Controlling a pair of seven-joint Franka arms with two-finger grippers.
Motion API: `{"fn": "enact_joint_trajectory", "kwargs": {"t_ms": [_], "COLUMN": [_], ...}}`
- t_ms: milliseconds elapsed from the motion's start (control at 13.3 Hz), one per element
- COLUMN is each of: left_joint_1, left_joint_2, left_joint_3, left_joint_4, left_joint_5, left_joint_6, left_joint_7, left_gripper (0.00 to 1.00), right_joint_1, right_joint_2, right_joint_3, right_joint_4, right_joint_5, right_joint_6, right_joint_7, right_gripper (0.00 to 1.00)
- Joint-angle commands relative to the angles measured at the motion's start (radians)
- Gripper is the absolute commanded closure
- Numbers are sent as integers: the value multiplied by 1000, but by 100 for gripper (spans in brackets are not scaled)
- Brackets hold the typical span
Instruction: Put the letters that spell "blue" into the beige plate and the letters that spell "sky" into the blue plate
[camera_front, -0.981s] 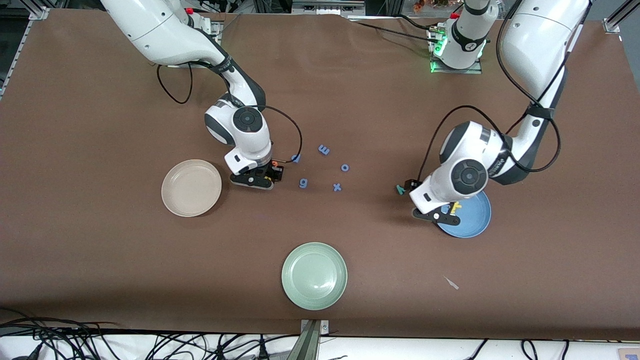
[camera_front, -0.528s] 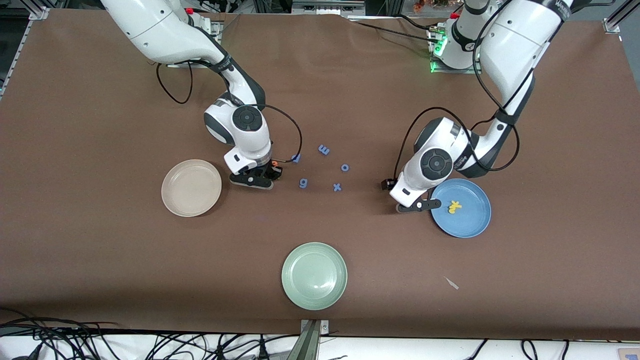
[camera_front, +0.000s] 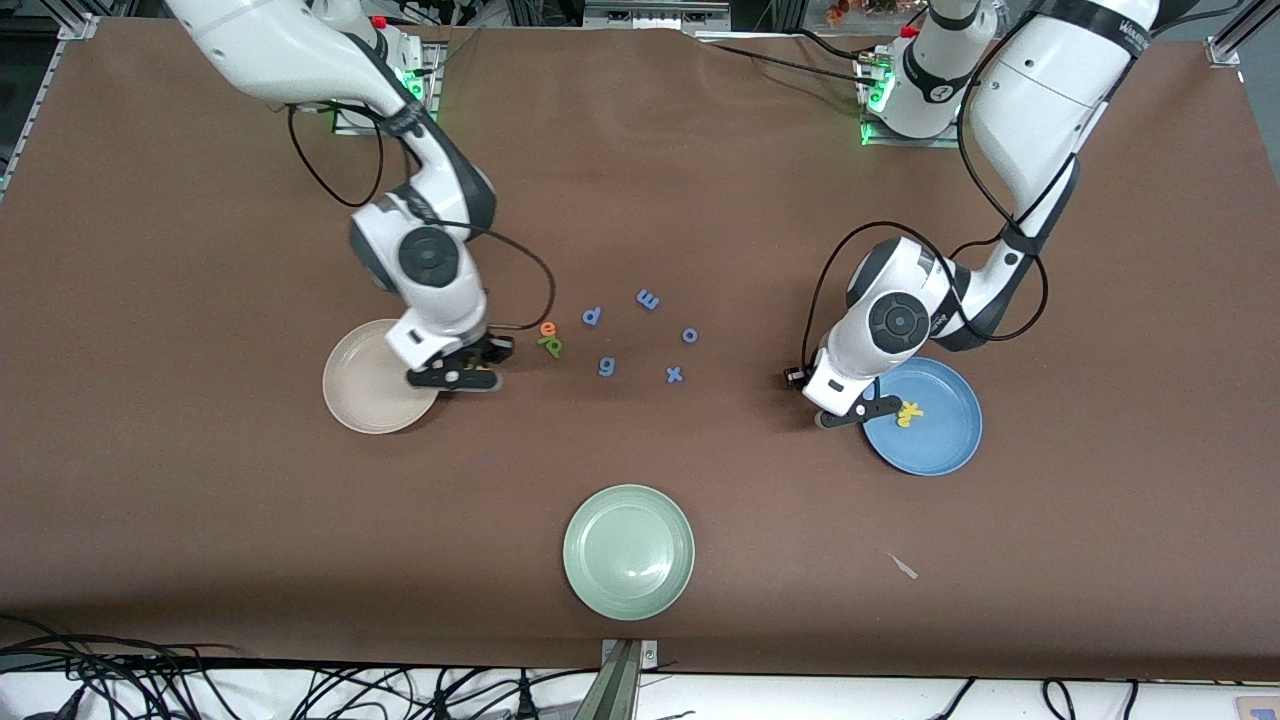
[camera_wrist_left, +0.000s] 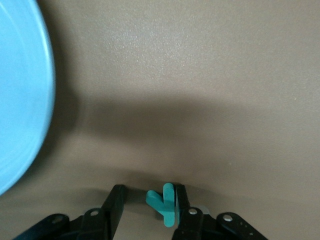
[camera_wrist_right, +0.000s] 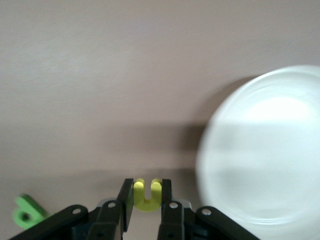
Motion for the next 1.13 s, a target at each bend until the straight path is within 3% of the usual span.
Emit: {"fn": "enact_joint_trajectory", "kwargs": {"t_ms": [0, 75, 151, 302, 377, 528, 754, 1056], "left_joint_1": [-5, -8, -8, -9, -9, -9, 3, 53], "left_joint_2": [-4, -3, -3, -4, -11, -49, -89, -107], "left_joint_3": [-3, -3, -3, -3, -3, -2, 1, 69], "left_joint_4": [-17, -17, -17, -14, -12, 3, 110, 126], "left_joint_5": [-12, -12, -12, -12, -12, -3, -3, 42], "left_joint_6": [11, 11, 11, 5, 1, -68, -319, -348], "left_joint_7": [-23, -24, -24, -24, -23, -11, 109, 385], "left_gripper": [62, 63, 69, 93, 98, 100, 100, 99], "right_joint_1": [-38, -44, -44, -46, -47, -47, -44, -26], "right_joint_2": [-76, -76, -76, -76, -74, -71, -33, 41], "right_joint_3": [-55, -66, -66, -66, -66, -63, 25, 90], "right_joint_4": [-32, -42, -61, -89, -89, -80, -34, -20], "right_joint_5": [55, 56, 56, 56, 56, 64, 137, 128], "right_joint_6": [-61, -62, -55, -35, -33, -35, -33, 100], "right_joint_7": [-232, -240, -234, -228, -228, -165, 100, 421], "right_gripper": [75, 70, 65, 46, 27, 25, 26, 26]}}
